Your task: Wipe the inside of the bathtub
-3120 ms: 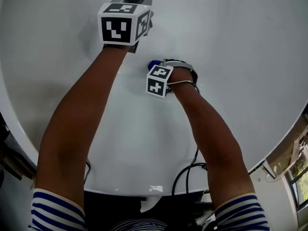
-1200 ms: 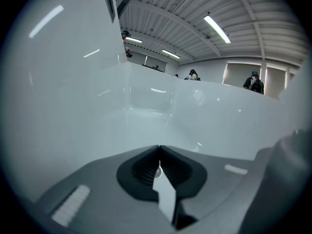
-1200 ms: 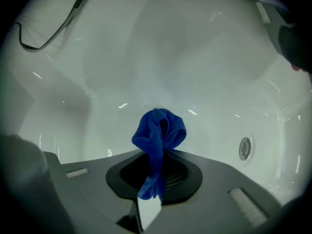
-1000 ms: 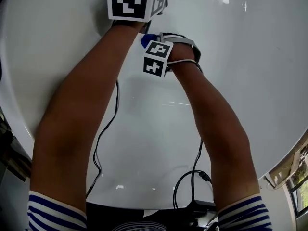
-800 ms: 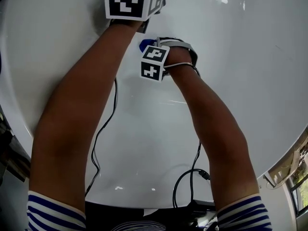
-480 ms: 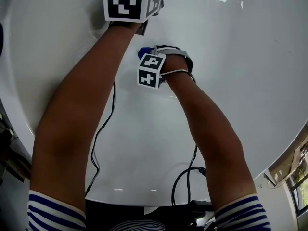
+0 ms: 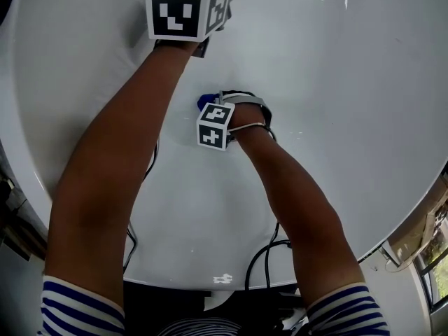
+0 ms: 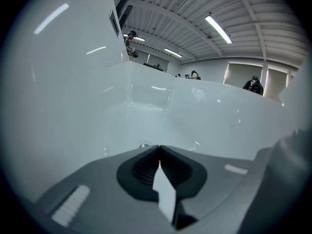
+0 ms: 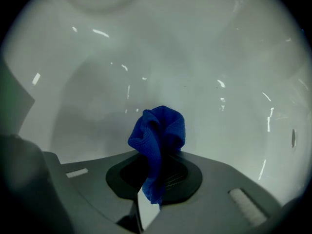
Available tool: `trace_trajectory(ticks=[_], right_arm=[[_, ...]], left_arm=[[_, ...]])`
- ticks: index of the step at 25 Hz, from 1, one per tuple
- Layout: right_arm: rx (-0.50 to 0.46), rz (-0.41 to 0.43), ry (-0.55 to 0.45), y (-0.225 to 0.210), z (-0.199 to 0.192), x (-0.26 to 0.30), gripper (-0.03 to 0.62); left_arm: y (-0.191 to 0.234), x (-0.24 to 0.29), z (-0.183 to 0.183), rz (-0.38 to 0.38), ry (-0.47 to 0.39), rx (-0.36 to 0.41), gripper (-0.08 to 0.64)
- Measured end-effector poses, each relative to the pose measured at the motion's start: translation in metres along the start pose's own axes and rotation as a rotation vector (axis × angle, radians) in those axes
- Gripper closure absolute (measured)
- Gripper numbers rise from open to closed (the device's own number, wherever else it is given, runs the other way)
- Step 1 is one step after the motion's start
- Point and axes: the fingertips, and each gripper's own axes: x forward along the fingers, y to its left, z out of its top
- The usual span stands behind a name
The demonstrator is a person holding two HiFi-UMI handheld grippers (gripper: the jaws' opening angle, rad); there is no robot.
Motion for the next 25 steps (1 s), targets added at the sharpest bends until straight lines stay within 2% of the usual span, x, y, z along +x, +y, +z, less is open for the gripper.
trace_trajectory(ticks=[5,18,22,25], right_arm=[[0.010,0.042,-0.014,0.029,-0.008,0.011,0.541],[0.006,0.071,-0.017,0.039,-0.007,0.008,0.541],[0.033,0.028,-0.048,0.016,-0.016,-0.008,0.541],[0.047,-0.012,-0.037,-0.012,-0.041,-0.026,0.541]], left_arm=[[-0.009,-0.003,-0.016,0.007,0.011,-0.004,0.557],[-0.012,-0.017,-0.029,0.020,0.024,-0.010,0.557],[-0.018,-0.010,-0.020,0.017,0.024,-0.001,0.557],[-0.026,-0.001,-0.006,0.020,0.024,-0.004,0.557]])
